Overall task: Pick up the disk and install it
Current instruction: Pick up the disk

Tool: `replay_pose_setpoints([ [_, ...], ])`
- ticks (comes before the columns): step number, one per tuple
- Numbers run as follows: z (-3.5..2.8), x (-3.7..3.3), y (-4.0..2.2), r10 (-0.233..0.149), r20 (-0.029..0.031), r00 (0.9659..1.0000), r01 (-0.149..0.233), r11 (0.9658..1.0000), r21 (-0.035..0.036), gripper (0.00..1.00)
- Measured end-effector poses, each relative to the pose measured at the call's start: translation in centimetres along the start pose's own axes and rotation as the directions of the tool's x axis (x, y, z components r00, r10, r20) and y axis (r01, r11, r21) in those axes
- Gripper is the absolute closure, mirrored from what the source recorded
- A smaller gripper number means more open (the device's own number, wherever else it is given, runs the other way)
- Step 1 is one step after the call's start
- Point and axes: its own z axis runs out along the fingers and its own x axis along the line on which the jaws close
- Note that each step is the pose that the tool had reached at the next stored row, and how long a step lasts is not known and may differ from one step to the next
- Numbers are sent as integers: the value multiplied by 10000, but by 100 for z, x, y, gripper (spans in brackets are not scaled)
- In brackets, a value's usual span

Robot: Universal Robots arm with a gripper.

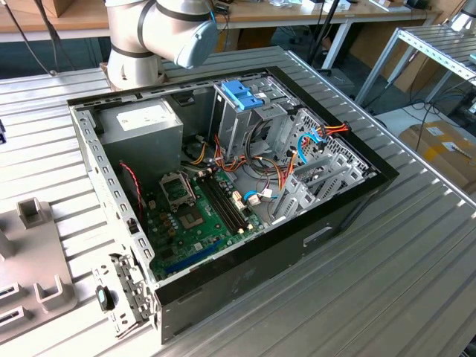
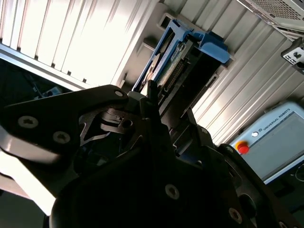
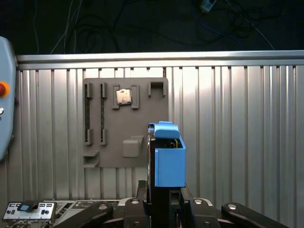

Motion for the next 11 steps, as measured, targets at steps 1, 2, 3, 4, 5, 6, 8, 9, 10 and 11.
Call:
replay_pose_setpoints([
  [1, 0, -1, -12, 0, 0, 10000, 0, 10000, 0, 65],
  [2, 0, -2, -28, 0, 0, 10000, 0, 10000, -1, 65],
  [3, 0, -5, -51, 0, 0, 10000, 0, 10000, 0, 65],
  [4, 0, -7, -73, -1, 0, 10000, 1, 10000, 0, 65],
  [5, 0, -8, -85, 0, 0, 10000, 0, 10000, 0, 65],
  [6, 0, -9, -94, 0, 0, 10000, 0, 10000, -1, 65],
  [8, 0, -9, -116, 0, 0, 10000, 0, 10000, 0, 65],
  [9, 0, -10, -139, 0, 1, 10000, 0, 10000, 0, 65],
  [10, 0, -11, -164, 0, 0, 10000, 0, 10000, 0, 65],
  [11, 0, -11, -184, 0, 0, 10000, 0, 10000, -1, 65],
])
